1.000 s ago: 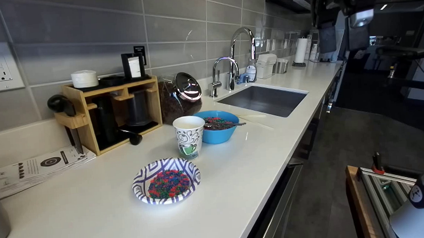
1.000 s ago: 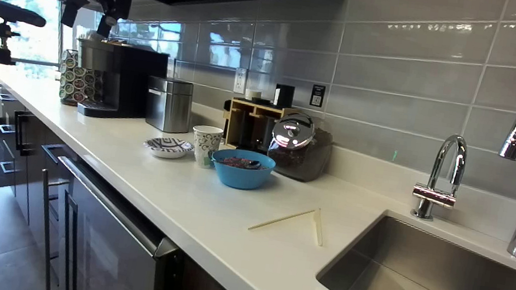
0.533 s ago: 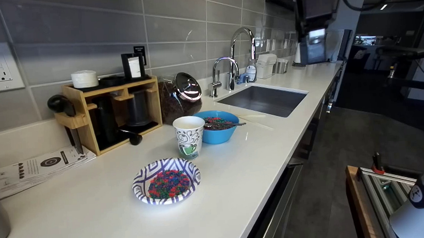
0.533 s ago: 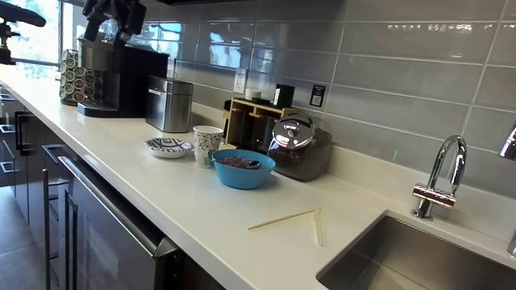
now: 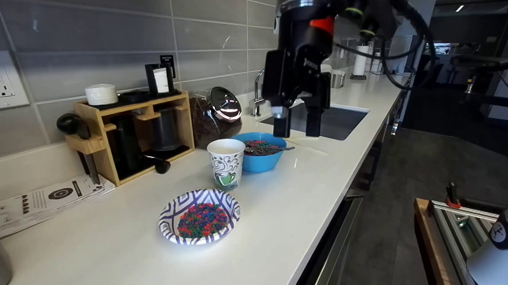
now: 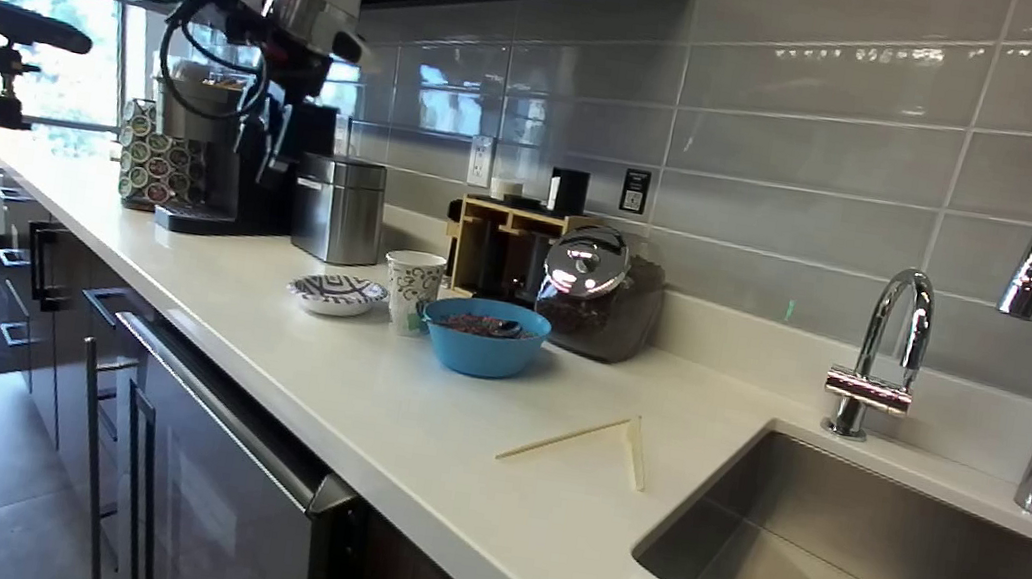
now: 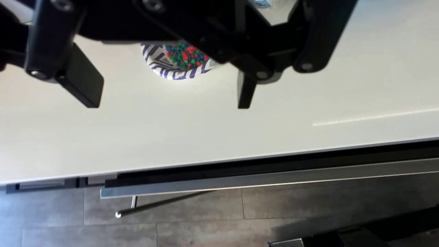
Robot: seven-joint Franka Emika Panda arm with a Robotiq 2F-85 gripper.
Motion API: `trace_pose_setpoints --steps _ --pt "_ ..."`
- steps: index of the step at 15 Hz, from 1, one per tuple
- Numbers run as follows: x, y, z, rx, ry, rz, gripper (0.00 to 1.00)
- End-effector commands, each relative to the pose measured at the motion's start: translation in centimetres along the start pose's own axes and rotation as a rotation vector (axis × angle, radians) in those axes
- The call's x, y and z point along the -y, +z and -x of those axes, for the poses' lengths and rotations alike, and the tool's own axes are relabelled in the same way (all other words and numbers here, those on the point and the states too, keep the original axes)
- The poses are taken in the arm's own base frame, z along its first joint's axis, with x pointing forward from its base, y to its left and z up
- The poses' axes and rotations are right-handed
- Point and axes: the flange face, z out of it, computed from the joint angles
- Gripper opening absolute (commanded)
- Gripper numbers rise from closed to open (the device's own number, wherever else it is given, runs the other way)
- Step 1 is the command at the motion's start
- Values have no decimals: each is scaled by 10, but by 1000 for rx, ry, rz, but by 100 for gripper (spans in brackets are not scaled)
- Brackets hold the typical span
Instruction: Pick up the plate and pour it's contents in the bowl
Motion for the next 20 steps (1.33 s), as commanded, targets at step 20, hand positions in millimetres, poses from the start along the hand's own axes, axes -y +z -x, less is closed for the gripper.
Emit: trace_pose_setpoints --steps 20 --pt "-6 101 -70 -164 492 -75 100"
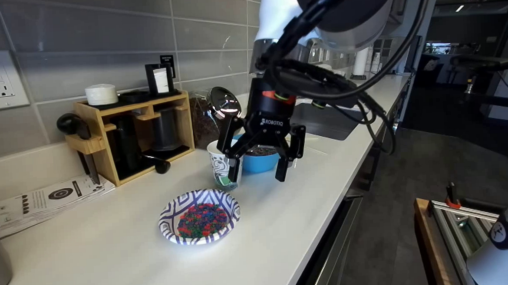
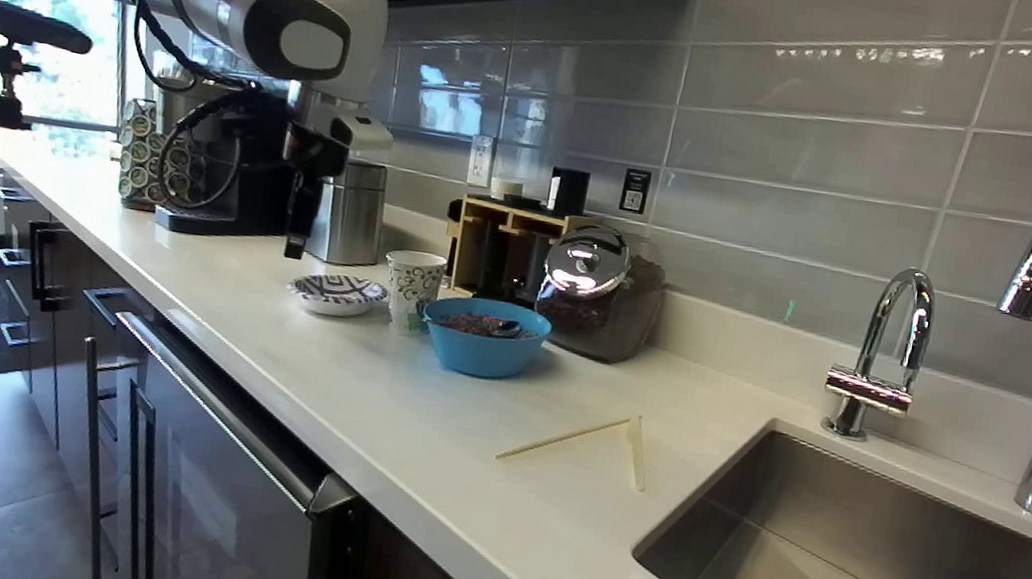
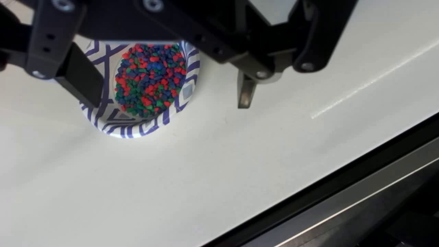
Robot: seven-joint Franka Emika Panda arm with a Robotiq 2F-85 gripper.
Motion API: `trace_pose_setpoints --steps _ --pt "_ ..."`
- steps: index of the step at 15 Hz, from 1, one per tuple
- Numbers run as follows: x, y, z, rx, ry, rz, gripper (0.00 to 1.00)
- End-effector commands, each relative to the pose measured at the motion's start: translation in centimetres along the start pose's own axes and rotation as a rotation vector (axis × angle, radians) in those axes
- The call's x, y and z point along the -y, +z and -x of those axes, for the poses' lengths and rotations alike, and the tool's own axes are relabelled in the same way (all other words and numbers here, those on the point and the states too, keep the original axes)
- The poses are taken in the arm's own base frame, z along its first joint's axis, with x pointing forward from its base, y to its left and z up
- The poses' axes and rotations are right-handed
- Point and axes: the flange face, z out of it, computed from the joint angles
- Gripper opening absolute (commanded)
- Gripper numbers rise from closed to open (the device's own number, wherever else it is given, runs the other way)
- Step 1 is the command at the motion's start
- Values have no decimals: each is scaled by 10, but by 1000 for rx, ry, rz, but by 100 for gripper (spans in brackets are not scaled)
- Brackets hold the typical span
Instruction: Pick up the plate and pour it's contents in the bowl
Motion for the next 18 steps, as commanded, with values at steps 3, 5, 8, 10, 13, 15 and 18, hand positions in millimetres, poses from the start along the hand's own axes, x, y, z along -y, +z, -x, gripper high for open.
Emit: trace_pose_setpoints --steps 3,5,8,10,13,15,18 --pt "9 41 -24 -56 163 -57 100" --pt "11 53 -27 -75 195 -61 100" --pt "13 69 -29 -92 228 -64 100" --pt "14 77 -30 -98 245 -67 100" --pt "16 86 -32 -106 263 -72 100" --pt "15 91 -33 -111 275 -71 95" --pt "13 95 -36 -115 286 -69 79"
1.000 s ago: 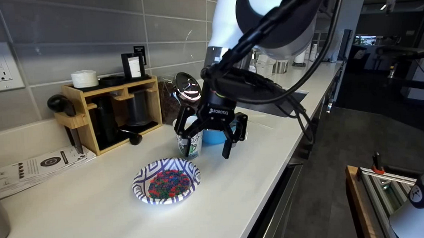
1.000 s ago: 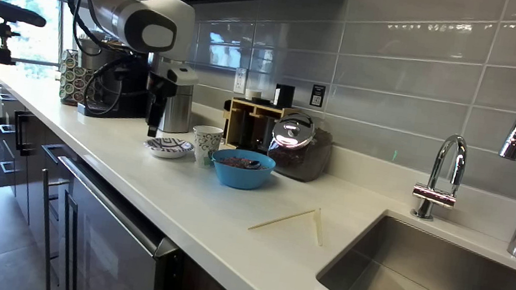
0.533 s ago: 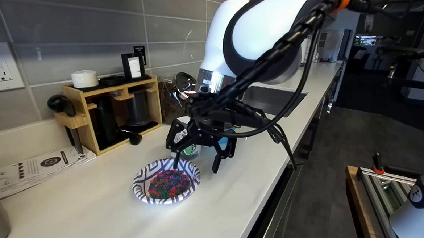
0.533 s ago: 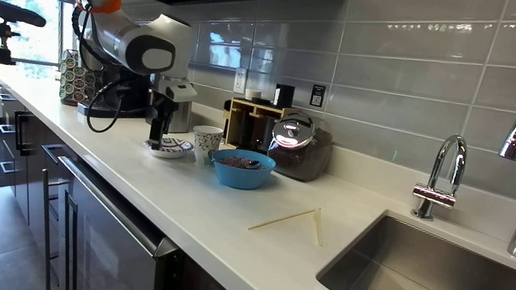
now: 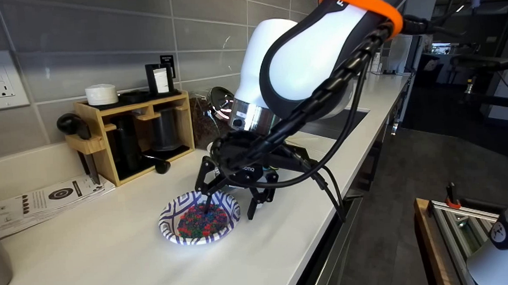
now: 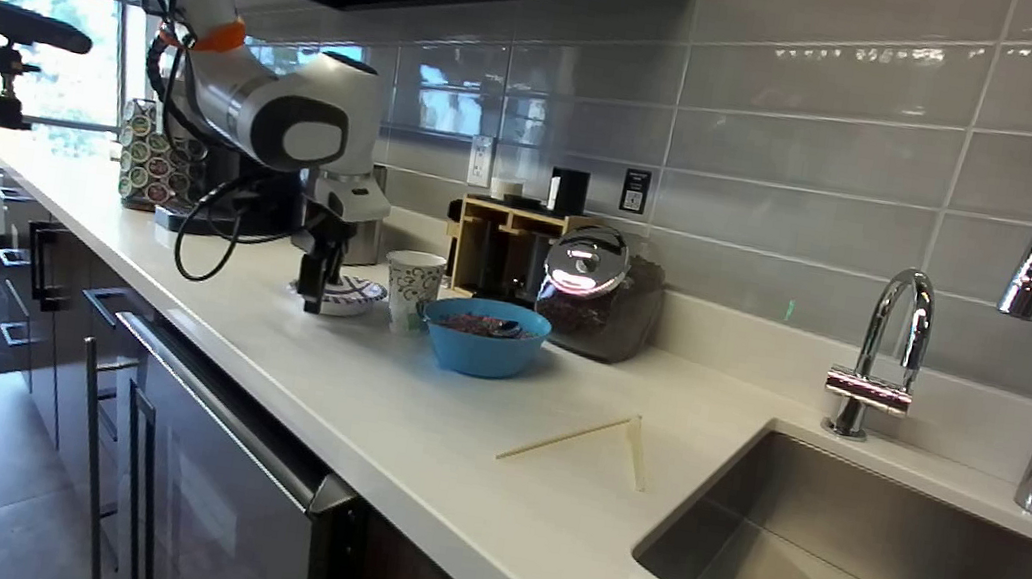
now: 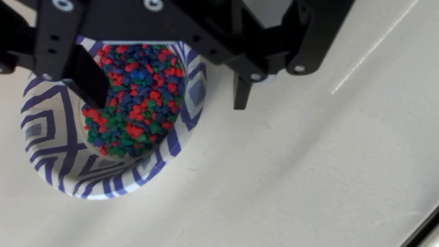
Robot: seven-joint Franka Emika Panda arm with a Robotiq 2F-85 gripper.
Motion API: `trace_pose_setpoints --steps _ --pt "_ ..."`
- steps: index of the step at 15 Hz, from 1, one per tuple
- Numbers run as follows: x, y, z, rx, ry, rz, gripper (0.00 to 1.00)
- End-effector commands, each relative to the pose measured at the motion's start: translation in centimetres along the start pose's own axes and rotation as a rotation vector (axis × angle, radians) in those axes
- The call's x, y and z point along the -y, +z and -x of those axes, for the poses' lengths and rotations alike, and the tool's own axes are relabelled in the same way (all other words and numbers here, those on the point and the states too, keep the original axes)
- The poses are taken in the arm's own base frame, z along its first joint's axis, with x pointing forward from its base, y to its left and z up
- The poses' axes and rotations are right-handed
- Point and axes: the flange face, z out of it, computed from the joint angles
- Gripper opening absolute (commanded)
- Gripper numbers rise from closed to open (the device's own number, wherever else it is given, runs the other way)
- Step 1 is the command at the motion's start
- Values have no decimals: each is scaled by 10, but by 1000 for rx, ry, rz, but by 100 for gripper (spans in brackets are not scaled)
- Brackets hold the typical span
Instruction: Pick up the plate and pour it's contents in the bowl
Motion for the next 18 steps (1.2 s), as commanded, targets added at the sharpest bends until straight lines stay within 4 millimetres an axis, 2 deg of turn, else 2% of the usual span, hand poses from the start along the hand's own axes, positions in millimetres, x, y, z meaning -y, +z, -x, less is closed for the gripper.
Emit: trace_pose_setpoints --steps 1,3,5,6,13,18 --pt "2 8 -2 -15 25 -5 68" --pt "2 9 -2 -16 25 -5 60" --pt "1 9 -2 -15 22 -5 62" --pt "1 9 -2 -17 22 -5 58" --pt "-3 13 -3 -37 19 -16 67" --pt "-6 18 -4 -81 19 -65 62"
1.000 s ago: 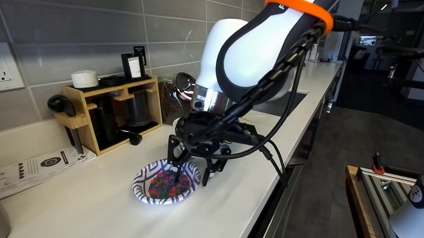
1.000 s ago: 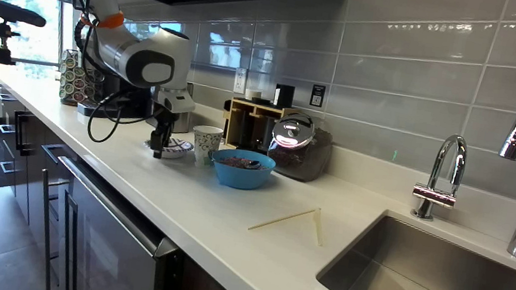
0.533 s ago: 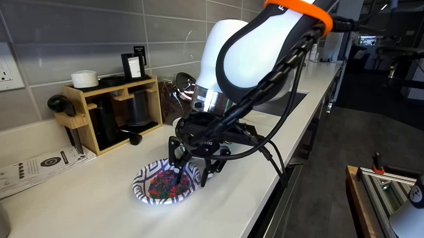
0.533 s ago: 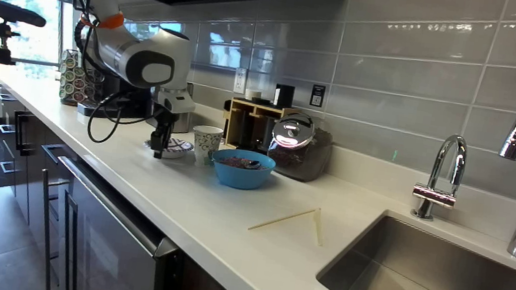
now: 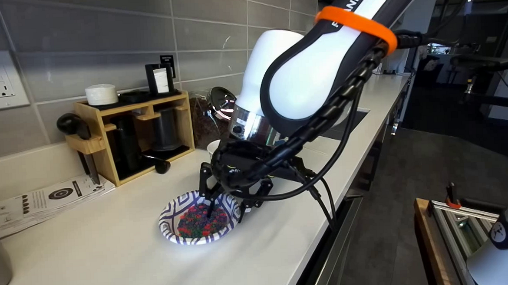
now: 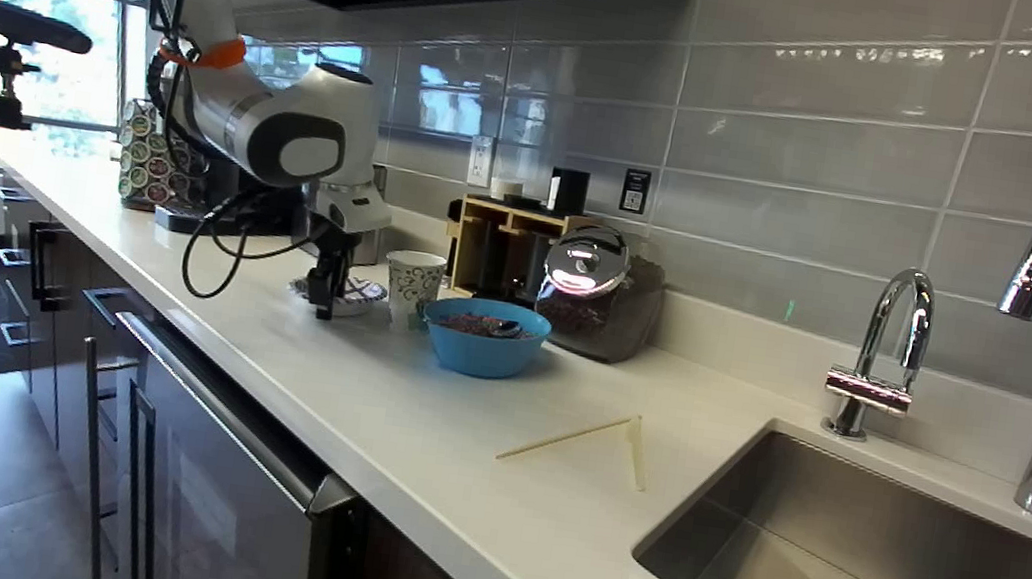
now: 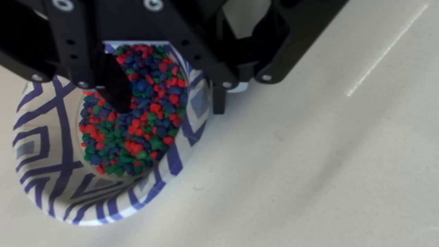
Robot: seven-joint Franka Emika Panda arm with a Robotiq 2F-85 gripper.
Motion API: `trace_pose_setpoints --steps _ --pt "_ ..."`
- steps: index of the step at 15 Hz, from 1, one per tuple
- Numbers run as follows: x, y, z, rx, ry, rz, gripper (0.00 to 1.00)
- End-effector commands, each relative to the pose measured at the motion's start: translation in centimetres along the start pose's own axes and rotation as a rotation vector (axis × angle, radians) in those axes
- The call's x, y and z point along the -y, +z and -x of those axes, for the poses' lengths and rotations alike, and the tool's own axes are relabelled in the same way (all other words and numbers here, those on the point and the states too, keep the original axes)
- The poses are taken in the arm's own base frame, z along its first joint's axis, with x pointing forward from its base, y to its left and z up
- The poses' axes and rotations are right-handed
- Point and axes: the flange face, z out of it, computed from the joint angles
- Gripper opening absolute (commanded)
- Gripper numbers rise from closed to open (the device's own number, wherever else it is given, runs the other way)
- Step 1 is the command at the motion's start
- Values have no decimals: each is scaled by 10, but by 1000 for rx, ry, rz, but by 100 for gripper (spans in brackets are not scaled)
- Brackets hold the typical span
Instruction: Pick up the plate and pour it's contents in the bowl
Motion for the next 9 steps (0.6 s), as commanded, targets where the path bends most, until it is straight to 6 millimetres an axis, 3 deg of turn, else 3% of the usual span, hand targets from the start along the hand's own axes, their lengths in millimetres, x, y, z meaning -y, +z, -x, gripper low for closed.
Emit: trace_pose_setpoints --steps 1,6,9 --pt "-5 8 1 -38 9 -31 61" --pt "-6 9 3 -58 2 -53 55" --pt "-7 8 3 -67 -1 -63 38"
